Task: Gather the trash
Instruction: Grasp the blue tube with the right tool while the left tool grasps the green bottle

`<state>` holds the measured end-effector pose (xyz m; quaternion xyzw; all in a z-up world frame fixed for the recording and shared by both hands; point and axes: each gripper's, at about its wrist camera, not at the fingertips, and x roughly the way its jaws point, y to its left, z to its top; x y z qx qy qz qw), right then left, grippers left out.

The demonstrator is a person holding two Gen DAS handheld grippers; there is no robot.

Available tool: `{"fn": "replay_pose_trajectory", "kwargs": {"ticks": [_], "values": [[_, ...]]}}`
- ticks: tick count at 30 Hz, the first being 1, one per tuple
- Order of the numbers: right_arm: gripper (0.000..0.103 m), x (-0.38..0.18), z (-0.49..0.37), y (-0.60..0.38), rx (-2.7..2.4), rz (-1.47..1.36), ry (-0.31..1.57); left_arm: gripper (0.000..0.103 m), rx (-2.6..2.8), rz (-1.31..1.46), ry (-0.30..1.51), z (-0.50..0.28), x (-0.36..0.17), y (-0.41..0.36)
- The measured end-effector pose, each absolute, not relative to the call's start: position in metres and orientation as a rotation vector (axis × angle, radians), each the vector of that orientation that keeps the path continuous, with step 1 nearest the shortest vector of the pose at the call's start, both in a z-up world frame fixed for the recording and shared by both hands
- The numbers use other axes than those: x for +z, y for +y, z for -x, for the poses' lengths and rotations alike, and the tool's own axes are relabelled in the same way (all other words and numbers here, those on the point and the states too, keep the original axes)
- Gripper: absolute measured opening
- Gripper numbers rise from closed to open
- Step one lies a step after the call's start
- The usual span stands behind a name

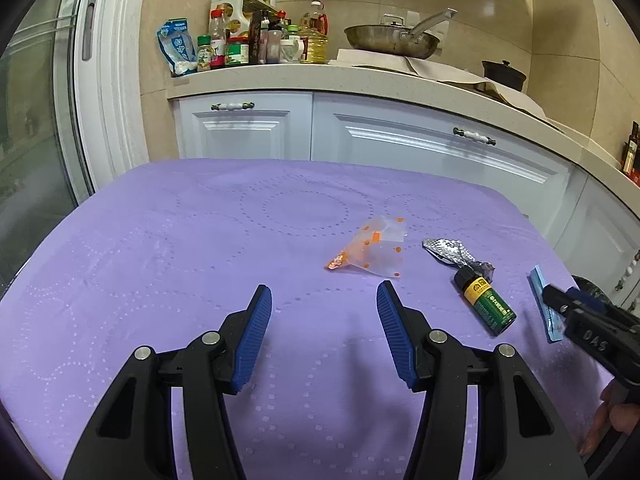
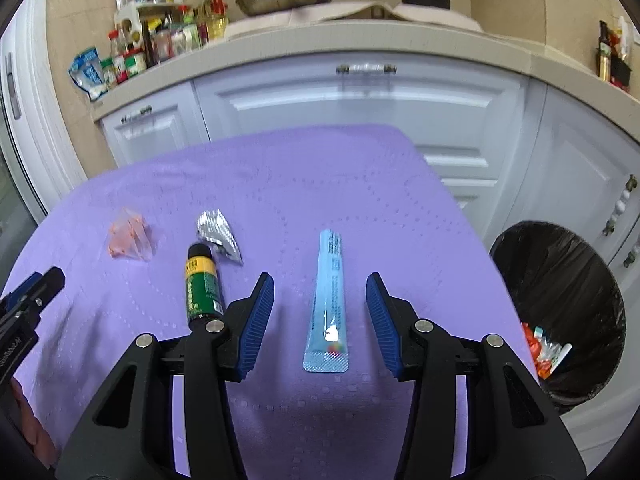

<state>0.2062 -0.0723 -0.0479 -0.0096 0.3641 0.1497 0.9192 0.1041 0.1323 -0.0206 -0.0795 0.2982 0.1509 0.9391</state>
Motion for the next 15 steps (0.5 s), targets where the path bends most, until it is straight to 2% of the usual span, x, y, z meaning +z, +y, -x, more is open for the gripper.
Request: {"fn": "replay_pose_trajectory", "kwargs": {"ticks": [3,4,9,15], "values": [[0.043,-0.052,-0.210,-0.070,0.303,0.025,0.778,0.058,0.292,0.169,0.612,-0.107,-0.021,0.131],[0.036,-0.054,-0.211,-0.071,0.303,0.022,0.790,0.058,0.286,0.170,0.613,-0.107,-0.022,0.129],[0.021,-0.062,-0.216,-0.071,0.307,0.027,0.838,0.058,0.258,0.163,0.624,-0.111,-0.023,0.121],[0.019,-0.059,-0.215,-0.075,0.320,0.014,0.826,0.059,0.227,0.166,0.633,-0.118,-0.023,0.106]]}}
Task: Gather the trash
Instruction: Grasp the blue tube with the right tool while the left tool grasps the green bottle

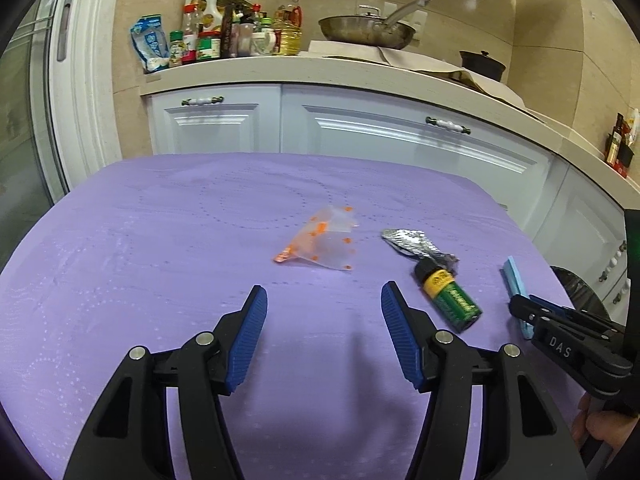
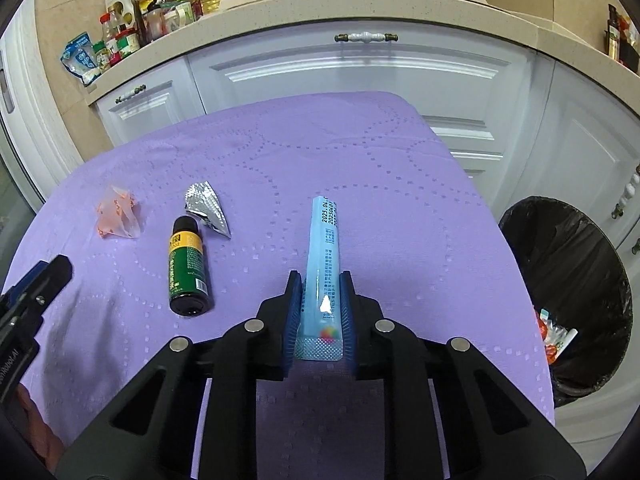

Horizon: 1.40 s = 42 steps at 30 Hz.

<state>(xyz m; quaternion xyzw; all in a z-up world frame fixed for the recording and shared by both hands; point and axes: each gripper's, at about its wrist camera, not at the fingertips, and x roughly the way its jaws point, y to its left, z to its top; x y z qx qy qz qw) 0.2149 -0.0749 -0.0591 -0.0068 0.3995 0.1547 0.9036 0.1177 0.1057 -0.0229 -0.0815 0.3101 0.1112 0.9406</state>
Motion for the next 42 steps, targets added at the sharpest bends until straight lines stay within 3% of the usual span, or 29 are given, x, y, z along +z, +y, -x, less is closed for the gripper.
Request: {"fn": "replay_pose_trajectory", "kwargs": {"ticks": [20,26,42], "values": [[0.019,-0.035,-0.212,-0.139,0.335,-0.084,0.719,0.064,0.149,0.111,0.710,-0.173,-0.034,0.026],[0.019,-0.040,-0.214,-0.146,0.353,-0.104,0.730,0.033,0.150,0.142,0.785,-0.183,-0.045,0.030],[0.019,-0.041,-0.206,-0.141,0.365,-0.098,0.710,0.025,0.116,0.125,0.746,-0.161,-0.038,0.036]]}}
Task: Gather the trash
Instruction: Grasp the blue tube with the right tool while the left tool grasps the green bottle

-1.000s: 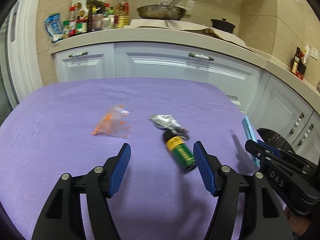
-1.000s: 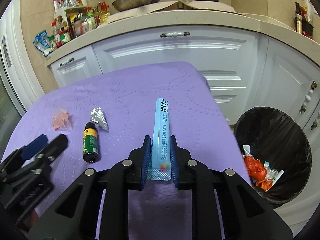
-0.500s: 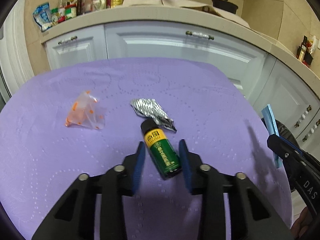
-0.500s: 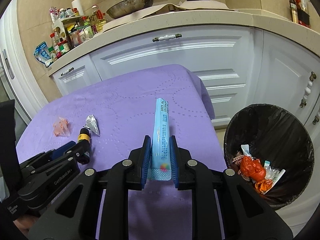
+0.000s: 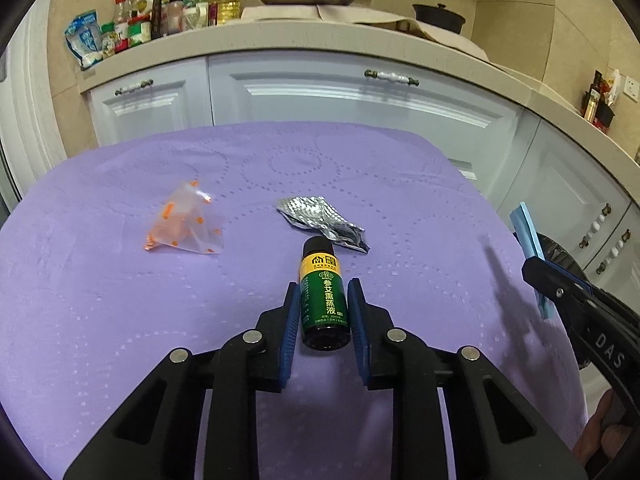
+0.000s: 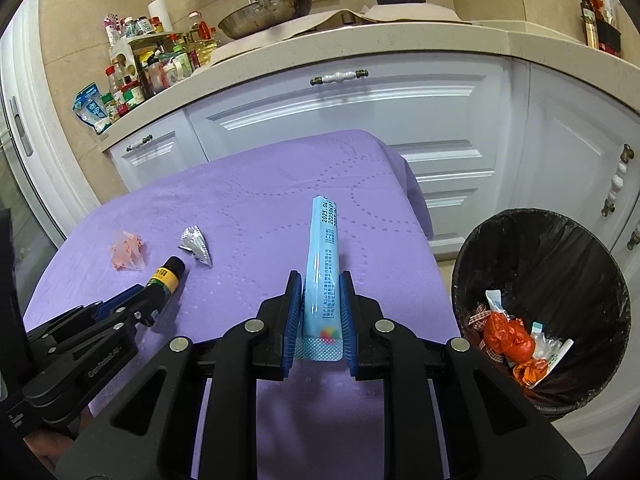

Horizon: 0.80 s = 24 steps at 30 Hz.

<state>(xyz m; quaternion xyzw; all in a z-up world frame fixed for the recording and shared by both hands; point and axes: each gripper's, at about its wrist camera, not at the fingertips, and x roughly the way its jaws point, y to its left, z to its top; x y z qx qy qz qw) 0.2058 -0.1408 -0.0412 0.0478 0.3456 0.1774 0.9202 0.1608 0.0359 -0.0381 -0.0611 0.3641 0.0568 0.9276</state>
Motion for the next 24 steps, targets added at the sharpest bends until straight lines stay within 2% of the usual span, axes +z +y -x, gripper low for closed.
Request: {"fn": "replay_pose_trajectory", "kwargs": {"ticks": [24], "values": [[0.019,-0.014,-0.171,-0.135,0.380,-0.060,0.616,0.025,0.151,0.088,0.569,-0.108,0.002,0.050]]}}
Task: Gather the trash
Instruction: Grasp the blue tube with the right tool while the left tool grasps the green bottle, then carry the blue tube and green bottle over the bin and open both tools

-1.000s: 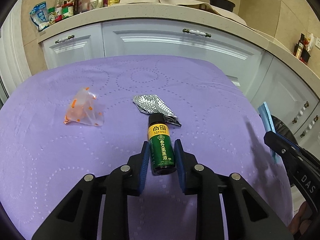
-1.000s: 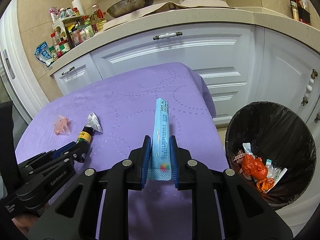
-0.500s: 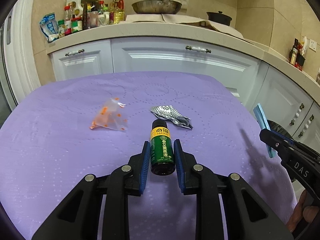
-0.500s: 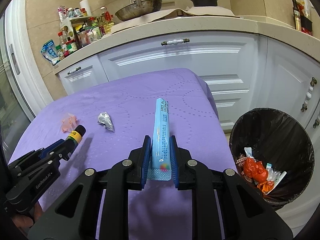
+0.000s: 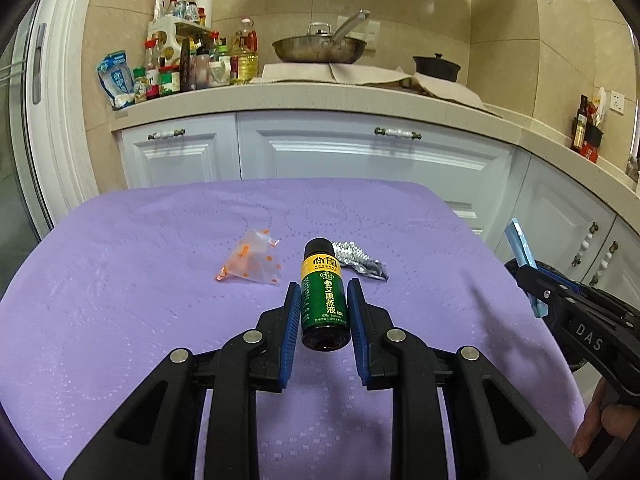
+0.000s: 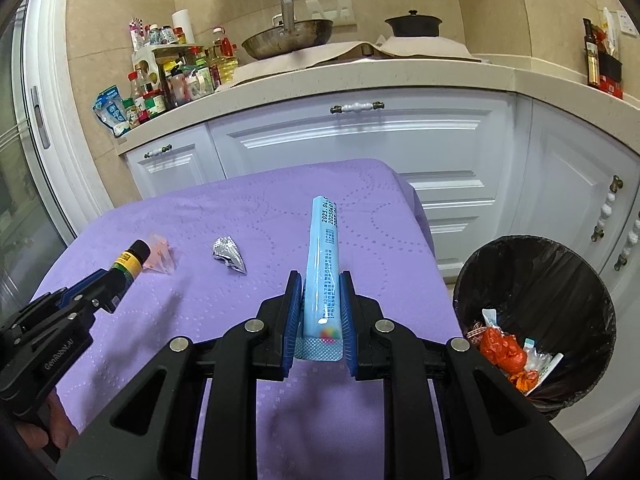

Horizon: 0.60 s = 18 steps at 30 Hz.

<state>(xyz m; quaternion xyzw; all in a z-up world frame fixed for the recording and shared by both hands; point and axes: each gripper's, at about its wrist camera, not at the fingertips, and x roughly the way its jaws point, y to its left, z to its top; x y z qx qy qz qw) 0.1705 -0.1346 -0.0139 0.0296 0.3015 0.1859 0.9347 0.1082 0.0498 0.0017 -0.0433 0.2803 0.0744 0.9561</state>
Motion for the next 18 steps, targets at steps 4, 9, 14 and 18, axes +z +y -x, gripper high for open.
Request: {"fn": "replay_pose_trajectory", "kwargs": {"ticks": [4,9,14,18], "values": [[0.019,-0.010,-0.167,-0.144,0.363,-0.068,0.603,0.025,0.137,0.081,0.548,-0.105,0.009,0.044],[0.019,-0.003,-0.163,-0.161,0.331,-0.078,0.583,0.025,0.109,0.069,0.525,-0.105,0.017,0.032],[0.019,0.002,-0.161,-0.185,0.284,-0.084,0.563,0.025,0.062,0.057,0.516,-0.111,0.021,0.012],[0.019,0.005,-0.160,-0.207,0.234,-0.092,0.550,0.025,0.007,0.038,0.513,-0.117,0.021,-0.015]]}}
